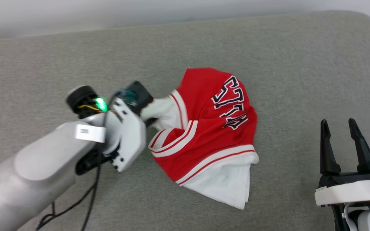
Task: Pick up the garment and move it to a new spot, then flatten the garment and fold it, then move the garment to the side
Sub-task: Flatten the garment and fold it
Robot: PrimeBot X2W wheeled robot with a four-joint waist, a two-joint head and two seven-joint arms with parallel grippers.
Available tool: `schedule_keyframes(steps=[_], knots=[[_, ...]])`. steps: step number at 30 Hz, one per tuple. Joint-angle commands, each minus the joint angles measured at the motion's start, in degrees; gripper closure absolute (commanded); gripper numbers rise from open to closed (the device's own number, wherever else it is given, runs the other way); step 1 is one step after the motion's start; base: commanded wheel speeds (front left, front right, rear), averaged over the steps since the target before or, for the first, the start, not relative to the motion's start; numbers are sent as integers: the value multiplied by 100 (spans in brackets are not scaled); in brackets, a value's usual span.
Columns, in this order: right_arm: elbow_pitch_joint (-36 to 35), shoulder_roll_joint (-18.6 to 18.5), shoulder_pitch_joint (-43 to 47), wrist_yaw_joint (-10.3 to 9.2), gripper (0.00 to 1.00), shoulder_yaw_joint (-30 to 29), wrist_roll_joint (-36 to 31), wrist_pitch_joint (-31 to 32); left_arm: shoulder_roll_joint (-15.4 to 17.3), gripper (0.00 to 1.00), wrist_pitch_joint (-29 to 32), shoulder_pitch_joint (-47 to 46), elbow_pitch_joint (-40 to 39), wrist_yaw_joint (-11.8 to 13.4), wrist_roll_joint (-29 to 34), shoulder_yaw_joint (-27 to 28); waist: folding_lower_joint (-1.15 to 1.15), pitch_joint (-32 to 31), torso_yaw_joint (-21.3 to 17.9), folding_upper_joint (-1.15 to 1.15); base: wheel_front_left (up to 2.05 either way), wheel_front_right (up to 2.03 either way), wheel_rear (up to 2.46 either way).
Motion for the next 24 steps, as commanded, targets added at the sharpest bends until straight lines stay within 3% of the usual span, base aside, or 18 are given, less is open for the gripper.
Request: schedule_keyframes(steps=[1,12,16,24], knots=[[-7,9,73,-4,0,-8,-56,-14,172,100,-175,123,28,58,-104,128,0,-221,291,0,0,0,0],[-46,10,161,-5,0,-20,-192,-14,1268,100,-874,1078,353,659,-1071,821,0,-303,834,0,0,0,0],[-56,10,150,-4,0,-28,-237,-14,1570,100,-1039,1547,830,743,-1528,982,0,-249,904,0,0,0,0],[-60,9,80,-4,0,6,-298,-14,1486,100,-982,1935,1858,593,-1933,968,0,-164,883,0,0,0,0]])
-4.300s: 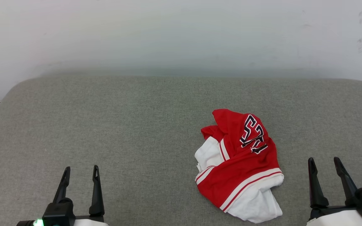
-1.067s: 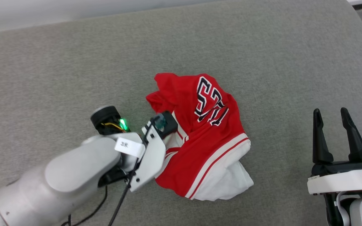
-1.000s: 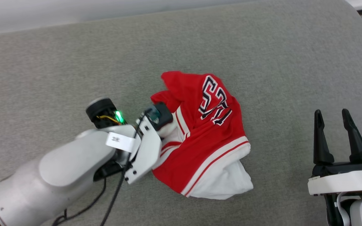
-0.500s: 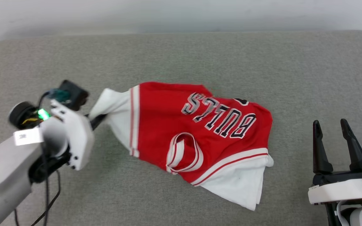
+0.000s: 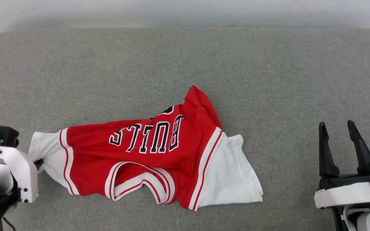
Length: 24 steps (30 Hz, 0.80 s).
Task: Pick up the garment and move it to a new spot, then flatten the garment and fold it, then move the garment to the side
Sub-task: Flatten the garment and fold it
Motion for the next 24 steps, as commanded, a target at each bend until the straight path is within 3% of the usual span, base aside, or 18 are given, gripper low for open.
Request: schedule_keyframes(steps=[1,7,8,9,10,16,20,24], knots=[[-12,8,-24,-6,0,-5,-28,-14,-120,100,3,88,129,-42,-100,29,0,12,-10,0,0,0,0],[3,9,17,-5,0,-43,-84,-14,-544,100,-156,36,792,-230,-61,-46,0,-16,-13,0,0,0,0],[15,9,31,-5,0,-41,-107,-14,-611,70,-237,1,876,-253,-19,-52,0,-43,-2,0,0,0,0],[20,9,39,-5,0,-34,-127,-14,-669,0,-374,-52,954,-257,42,-48,0,-76,11,0,0,0,0],[4,9,91,-6,0,-33,-164,-14,-830,0,-821,-117,1133,-268,138,30,0,-227,55,0,0,0,0],[-133,8,235,-6,0,3,-275,-14,-996,0,-1881,53,1224,6,423,110,0,-603,138,0,0,0,0],[-249,10,302,-5,0,170,-446,-14,-1004,0,-2390,295,1047,366,515,293,0,-787,185,0,0,0,0],[-158,-163,264,-6,0,458,-624,-14,-1010,0,-2513,606,535,871,762,824,0,-902,256,0,0,0,0]])
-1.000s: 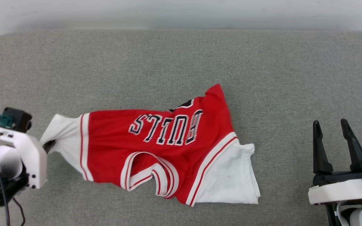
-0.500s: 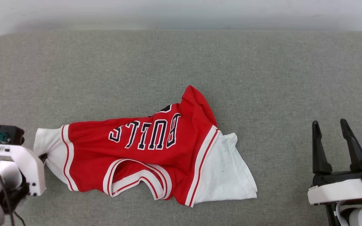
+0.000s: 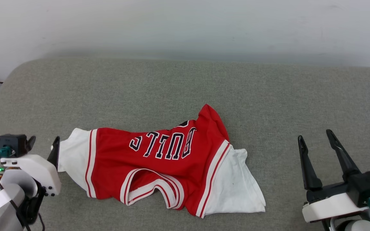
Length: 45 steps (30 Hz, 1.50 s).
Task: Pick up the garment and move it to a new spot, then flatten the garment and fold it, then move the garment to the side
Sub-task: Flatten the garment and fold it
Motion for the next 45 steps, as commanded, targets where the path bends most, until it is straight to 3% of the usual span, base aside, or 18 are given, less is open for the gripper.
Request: schedule_keyframes(steps=[1,7,13,16,22,30,34,45], knots=[[53,-142,-34,-6,0,81,-17,-14,-7,0,-38,118,-282,190,216,320,1,-61,60,0,0,0,0],[69,-696,-290,-6,0,627,97,154,-242,0,-37,1450,-1816,1115,1510,2080,1,-175,136,0,0,0,0],[-345,-1331,-617,-6,0,1189,469,1272,-847,0,-38,2742,-2980,1470,2708,3549,1,-196,200,0,0,0,0],[-516,-1734,-806,-6,0,1657,893,2103,-1196,0,-38,3166,-3318,1425,3220,4010,1,-172,238,0,0,0,0],[-723,-2888,-1243,-7,0,2868,1740,4003,-1855,0,-38,3417,-3501,1166,4006,4561,1,-62,382,0,0,0,0],[-621,-3764,-1803,-7,0,3969,2463,5353,-2482,0,-38,3333,-3435,666,4620,4952,1,144,637,0,0,0,0],[-485,-3842,-1994,-7,0,4380,2680,5500,-2721,0,-38,3245,-3434,479,4874,5119,1,267,783,0,0,0,0],[194,-3631,-2159,-4,0,5313,2908,5411,-3206,0,-39,3061,-3354,90,5339,5450,1,580,1052,0,0,0,0]])
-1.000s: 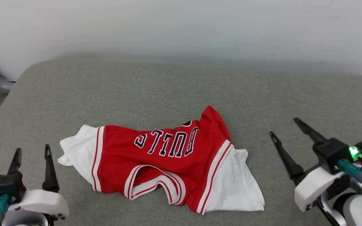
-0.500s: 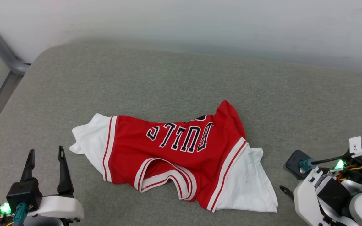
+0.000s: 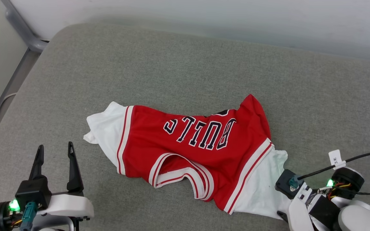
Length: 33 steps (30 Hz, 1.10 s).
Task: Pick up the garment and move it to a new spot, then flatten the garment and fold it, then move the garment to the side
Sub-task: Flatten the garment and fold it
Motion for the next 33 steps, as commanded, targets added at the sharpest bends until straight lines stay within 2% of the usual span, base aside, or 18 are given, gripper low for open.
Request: schedule_keyframes(steps=[1,6,7,9,18,29,33], knots=[[201,102,56,-2,0,221,115,-12,-64,0,-28,-96,11,-54,72,48,0,53,43,0,0,0,0],[592,228,110,13,0,617,47,-273,-199,0,-28,-141,26,-179,202,183,0,95,34,0,0,0,0],[646,254,80,12,20,626,18,-357,-212,0,-27,-142,27,-198,226,210,0,91,13,0,0,0,0],[726,300,19,5,100,572,27,-567,-234,0,-28,-133,33,-225,274,253,0,72,-40,0,0,0,0],[864,34,-43,-8,100,-355,90,-1053,-322,0,-28,-58,13,-345,469,359,0,-77,-304,0,0,0,0],[1277,-571,331,-8,100,-1639,155,-909,-376,0,-28,-107,40,-453,562,399,0,-8,-398,0,0,0,0],[1622,-603,475,-7,100,-1892,165,-806,-390,0,-28,-161,91,-487,617,372,0,25,-356,0,0,0,0]])
